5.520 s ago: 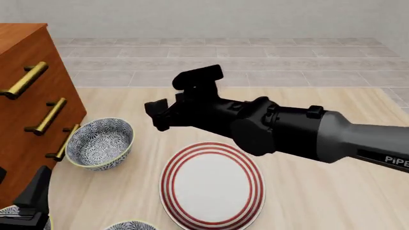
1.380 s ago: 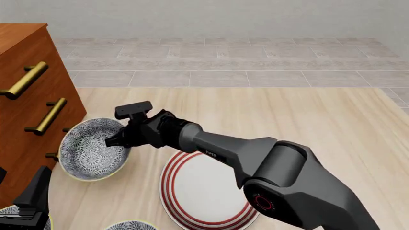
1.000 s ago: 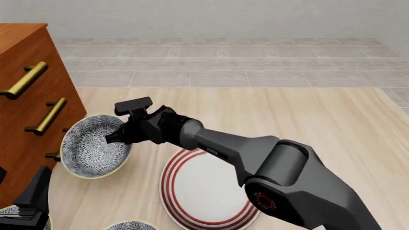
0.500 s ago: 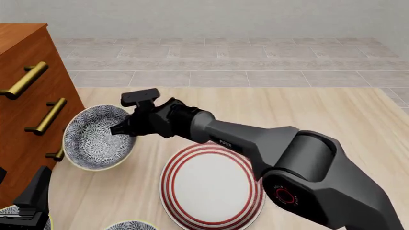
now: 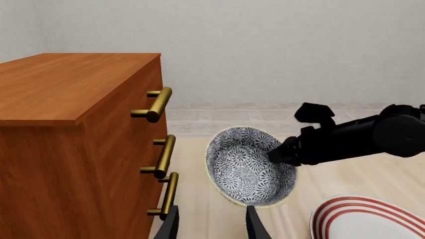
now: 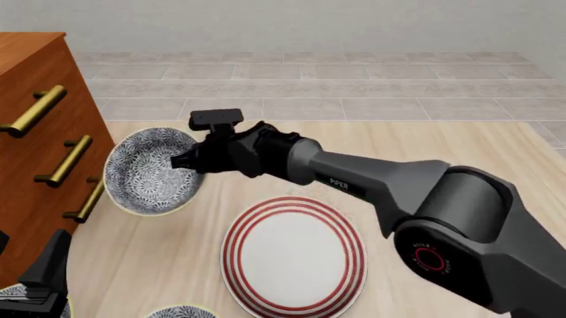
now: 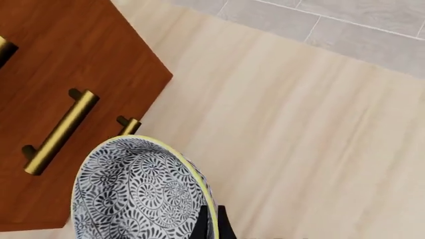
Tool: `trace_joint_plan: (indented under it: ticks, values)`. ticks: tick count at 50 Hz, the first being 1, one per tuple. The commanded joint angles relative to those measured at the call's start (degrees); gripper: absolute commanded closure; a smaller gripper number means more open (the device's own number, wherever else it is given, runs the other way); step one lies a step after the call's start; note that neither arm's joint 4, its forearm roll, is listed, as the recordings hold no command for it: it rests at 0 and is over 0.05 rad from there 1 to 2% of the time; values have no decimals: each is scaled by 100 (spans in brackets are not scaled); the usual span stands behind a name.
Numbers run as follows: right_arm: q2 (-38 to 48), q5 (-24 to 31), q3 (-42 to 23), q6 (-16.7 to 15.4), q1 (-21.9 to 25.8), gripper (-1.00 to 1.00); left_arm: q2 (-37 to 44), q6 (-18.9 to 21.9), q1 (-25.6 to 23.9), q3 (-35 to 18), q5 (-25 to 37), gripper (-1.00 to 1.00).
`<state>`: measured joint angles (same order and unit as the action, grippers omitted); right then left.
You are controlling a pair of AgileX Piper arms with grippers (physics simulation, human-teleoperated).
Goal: Pick up the bowl and put it in the front on the plate.
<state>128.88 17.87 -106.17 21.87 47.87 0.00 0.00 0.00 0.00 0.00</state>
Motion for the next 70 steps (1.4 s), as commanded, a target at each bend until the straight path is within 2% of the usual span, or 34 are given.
trace_joint_plan:
  ticks: [1,7,10,13,16,17,19,20,21,22,26,28,55,70]
  values:
    - [-337,-117,314,201,-116,100,0,0,0,0,0,-100]
    - [-464,-101,446,334,-214,100,0,0,0,0,0,-100]
    - [-528,-77,480,510,-314,100,0,0,0,0,0,-100]
    - [-597,-46,522,487,-274,100,0,0,0,0,0,-100]
    - [-567,72,514,655,-315,100,0,0,0,0,0,-100]
    - [-672,-83,639,714,-325,100,0,0,0,0,0,-100]
    - [-596,116,560,715,-341,100,0,0,0,0,0,-100]
    - [-721,-131,777,890,-328,100,0,0,0,0,0,-100]
    - [-782,-89,799,808,-327,100,0,0,0,0,0,-100]
    - [-839,-138,887,912,-327,100,0,0,0,0,0,-100]
    - [-955,-126,986,901,-325,100,0,0,0,0,0,-100]
    - [-1074,-155,1142,992,-342,100,0,0,0,0,0,-100]
    - [-2154,-76,2382,987,-565,100,0,0,0,0,0,-100]
    - [-2656,-258,3015,1053,-611,100,0,0,0,0,0,-100]
